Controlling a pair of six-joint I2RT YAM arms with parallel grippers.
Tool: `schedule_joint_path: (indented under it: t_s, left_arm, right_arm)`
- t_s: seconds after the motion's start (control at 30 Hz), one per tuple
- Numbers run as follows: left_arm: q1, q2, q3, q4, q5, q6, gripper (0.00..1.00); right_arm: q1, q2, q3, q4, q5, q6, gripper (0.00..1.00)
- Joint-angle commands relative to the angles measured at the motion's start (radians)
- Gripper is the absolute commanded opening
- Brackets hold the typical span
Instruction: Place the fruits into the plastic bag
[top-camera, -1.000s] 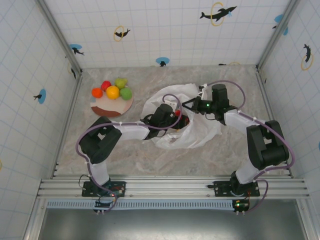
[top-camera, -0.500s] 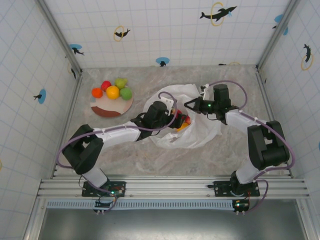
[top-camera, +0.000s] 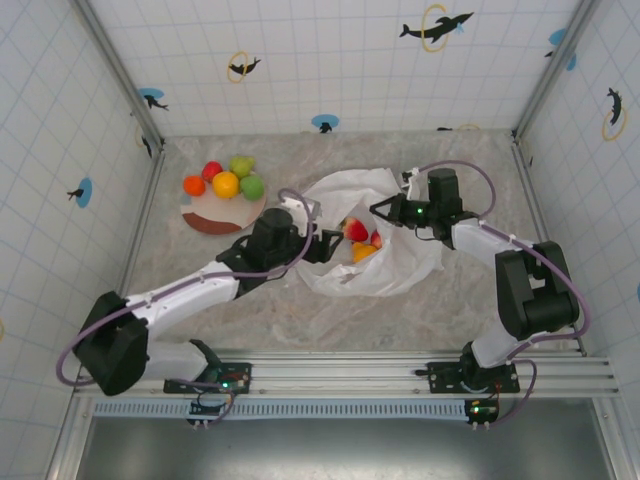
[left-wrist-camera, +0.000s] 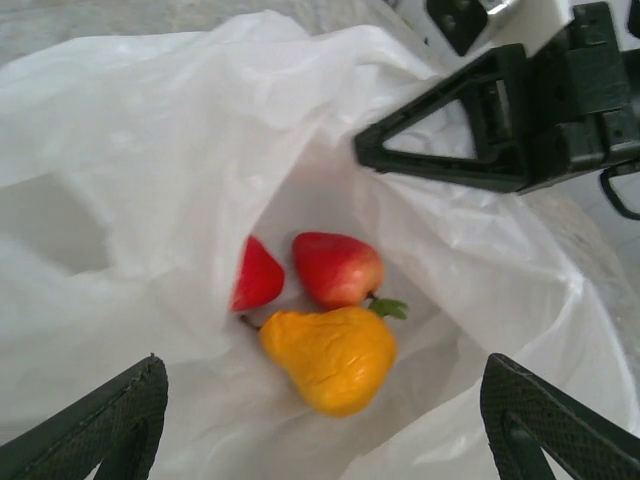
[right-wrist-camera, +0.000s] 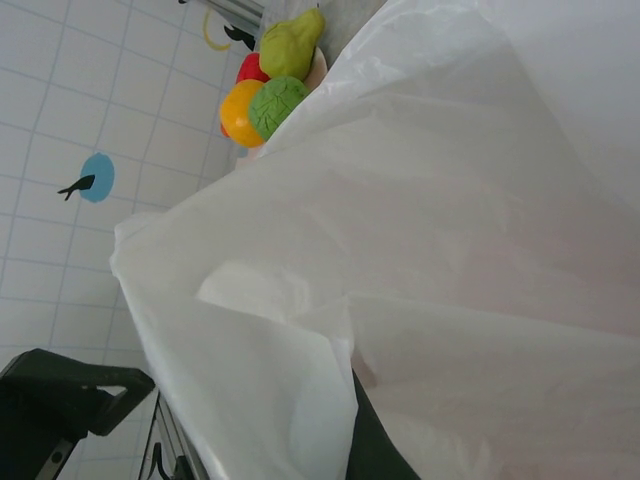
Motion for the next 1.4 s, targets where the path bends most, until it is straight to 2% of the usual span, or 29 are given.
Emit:
schedule_joint_path:
  t_s: [0.0,0.17,0.33,0.53,0.7,0.9,0.97,1.23,1.37]
  left_arm:
    - [0.07,-0.069,-0.06,-0.056,-0.014,-0.065,0.83]
    - [0.207,-0.132,-0.104,-0.105,-0.078,-0.128,0.83]
    - [0.309,-0.113,-0.041,-0.179,-0.148,-0.125,0.84]
    - [0.481,-0.015,0.037,-0.153,-0.147,-0.154,0.85]
    - [0.6,0.133,0.134,-0.132,-0.114,-0.174,0.86]
    - [0.687,0.298,0.237,-0.148,-0.116,-0.142,0.89]
    - [0.705,0.352,0.317,-0.165,-0.116,-0.128,0.89]
    - [0.741,0.542,0.505,-0.224,-0.098,-0.101,0.97]
    - [0.746,0.6,0.568,-0.243,-0.104,-0.094,0.98]
  right_arm:
    - [-0.008,-0.007,-0.006,-0.016,0.007,-0.016,0.0]
    - [-0.008,-0.006,0.007,-0.031,0.012,-0.027,0.0]
    - [-0.008,-0.01,0.01,-0.03,0.012,-0.03,0.0]
    - [-0.004,-0.001,0.022,-0.012,0.003,-0.021,0.0]
    - [-0.004,-0.001,0.034,-0.017,-0.006,-0.025,0.0]
    - [-0.007,-0.004,0.04,-0.025,-0.008,-0.027,0.0]
    - [-0.005,-0.001,0.044,-0.028,-0.007,-0.027,0.0]
    - [-0.006,0.006,0.062,-0.039,-0.007,-0.026,0.0]
    - [-0.005,0.005,0.067,-0.042,-0.006,-0.026,0.0]
